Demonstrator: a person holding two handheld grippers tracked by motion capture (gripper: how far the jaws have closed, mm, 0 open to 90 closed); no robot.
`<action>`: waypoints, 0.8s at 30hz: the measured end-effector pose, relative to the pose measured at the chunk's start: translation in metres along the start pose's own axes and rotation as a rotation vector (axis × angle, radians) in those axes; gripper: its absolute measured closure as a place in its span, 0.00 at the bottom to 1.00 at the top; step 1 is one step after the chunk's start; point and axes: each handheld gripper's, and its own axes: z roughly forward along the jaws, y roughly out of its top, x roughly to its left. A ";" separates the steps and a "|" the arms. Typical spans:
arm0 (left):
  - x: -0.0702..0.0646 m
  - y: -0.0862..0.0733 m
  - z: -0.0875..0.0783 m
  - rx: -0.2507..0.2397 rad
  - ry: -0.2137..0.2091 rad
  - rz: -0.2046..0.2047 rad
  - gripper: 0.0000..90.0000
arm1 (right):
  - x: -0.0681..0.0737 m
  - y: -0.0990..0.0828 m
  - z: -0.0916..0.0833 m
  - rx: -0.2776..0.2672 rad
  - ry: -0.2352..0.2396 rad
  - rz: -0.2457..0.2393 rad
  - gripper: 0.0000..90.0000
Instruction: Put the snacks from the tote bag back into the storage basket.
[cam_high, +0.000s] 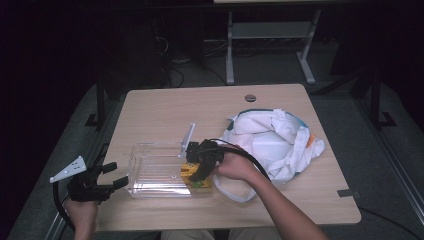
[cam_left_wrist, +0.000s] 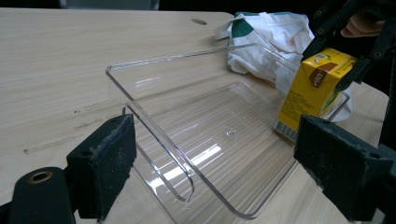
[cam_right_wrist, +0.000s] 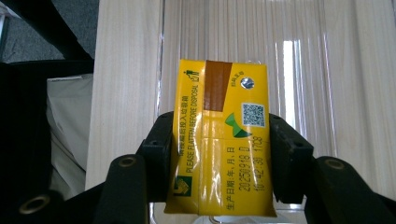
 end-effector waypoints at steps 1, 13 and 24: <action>0.000 0.000 0.000 0.000 0.000 -0.002 0.14 | 0.000 -0.001 0.000 -0.004 0.000 -0.004 0.55; 0.000 0.000 0.000 0.004 0.001 -0.005 0.14 | 0.001 -0.010 0.000 0.007 0.000 -0.001 0.55; 0.000 0.000 0.001 0.005 0.000 -0.005 0.14 | 0.000 -0.017 -0.001 0.003 0.009 0.011 0.54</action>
